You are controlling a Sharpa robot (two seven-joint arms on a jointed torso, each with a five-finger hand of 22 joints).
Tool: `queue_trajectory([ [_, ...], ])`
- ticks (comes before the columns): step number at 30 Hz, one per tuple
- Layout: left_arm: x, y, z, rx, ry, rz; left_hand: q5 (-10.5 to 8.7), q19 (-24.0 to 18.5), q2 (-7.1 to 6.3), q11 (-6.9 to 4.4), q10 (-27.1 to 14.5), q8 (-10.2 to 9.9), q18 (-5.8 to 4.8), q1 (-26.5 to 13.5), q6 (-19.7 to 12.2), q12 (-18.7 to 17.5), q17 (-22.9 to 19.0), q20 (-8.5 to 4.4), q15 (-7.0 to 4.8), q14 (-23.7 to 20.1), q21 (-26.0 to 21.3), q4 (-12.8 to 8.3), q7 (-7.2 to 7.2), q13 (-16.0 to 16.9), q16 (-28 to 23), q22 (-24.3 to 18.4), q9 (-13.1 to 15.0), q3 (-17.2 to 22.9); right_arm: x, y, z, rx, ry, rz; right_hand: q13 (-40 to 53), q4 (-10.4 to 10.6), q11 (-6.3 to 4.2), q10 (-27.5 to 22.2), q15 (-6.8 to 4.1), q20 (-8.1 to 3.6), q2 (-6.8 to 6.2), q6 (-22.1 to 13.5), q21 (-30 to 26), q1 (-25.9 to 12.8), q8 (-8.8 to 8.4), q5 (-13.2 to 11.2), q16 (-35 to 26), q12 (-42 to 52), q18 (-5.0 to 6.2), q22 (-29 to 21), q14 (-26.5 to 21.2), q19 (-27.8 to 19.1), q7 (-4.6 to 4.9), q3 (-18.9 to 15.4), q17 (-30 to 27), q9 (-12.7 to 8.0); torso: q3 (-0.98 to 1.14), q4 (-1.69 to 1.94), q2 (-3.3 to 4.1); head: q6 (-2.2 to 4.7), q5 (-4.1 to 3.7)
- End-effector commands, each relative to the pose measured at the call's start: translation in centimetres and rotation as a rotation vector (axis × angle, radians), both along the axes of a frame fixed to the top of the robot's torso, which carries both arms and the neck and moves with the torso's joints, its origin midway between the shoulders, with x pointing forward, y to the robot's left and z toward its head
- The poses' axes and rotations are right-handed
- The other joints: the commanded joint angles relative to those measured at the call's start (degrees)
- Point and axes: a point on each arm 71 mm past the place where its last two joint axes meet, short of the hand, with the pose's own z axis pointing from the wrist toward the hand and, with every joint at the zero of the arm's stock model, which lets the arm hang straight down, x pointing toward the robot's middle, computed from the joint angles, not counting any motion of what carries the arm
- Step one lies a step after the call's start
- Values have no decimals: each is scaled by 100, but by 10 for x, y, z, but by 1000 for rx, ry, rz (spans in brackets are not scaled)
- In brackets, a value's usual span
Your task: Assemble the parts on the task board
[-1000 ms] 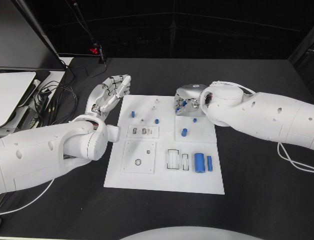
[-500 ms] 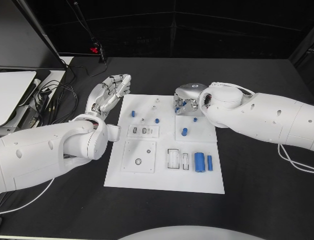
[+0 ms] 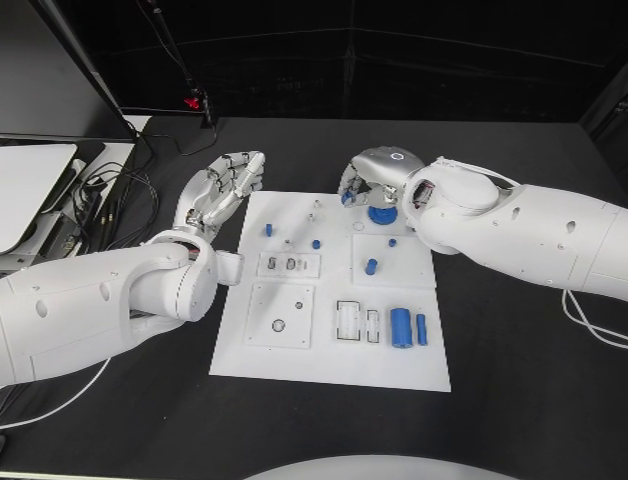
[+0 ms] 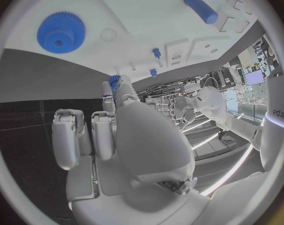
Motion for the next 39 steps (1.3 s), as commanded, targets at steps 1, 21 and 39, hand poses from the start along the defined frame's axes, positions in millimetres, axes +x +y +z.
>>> queue_trajectory([
  [1,-8,-3,21,-55,-301,-45,34,5,67,-1,45,23,64,6,38,23,7,-4,17,14,31,-1,918,0,38,6,-9,-38,-1,5,8,38,-75,50,4,5,6,54,-32,-38,-8,41,-1,45,-16,16,-16,-32,-46,976,368,263,2,16,243,6,-4,25,3,29,10],
  [21,-8,-7,20,-57,-299,-54,49,-2,76,-1,47,27,63,17,43,26,6,-5,17,13,30,0,918,0,39,4,-16,-49,20,27,4,22,-56,62,4,22,11,92,-28,-36,-30,71,9,102,-62,19,-14,-136,-55,1012,374,285,7,74,270,-5,-10,97,95,150,166],
  [39,-9,-10,17,-61,-295,-64,64,-8,91,0,41,27,61,31,39,26,5,-4,18,6,30,0,918,-2,38,2,-26,-57,26,28,-1,-14,-6,36,4,40,24,97,-18,-30,-38,73,8,129,-105,19,-19,-215,-55,1014,372,285,20,116,257,-15,-51,219,221,153,112],
])
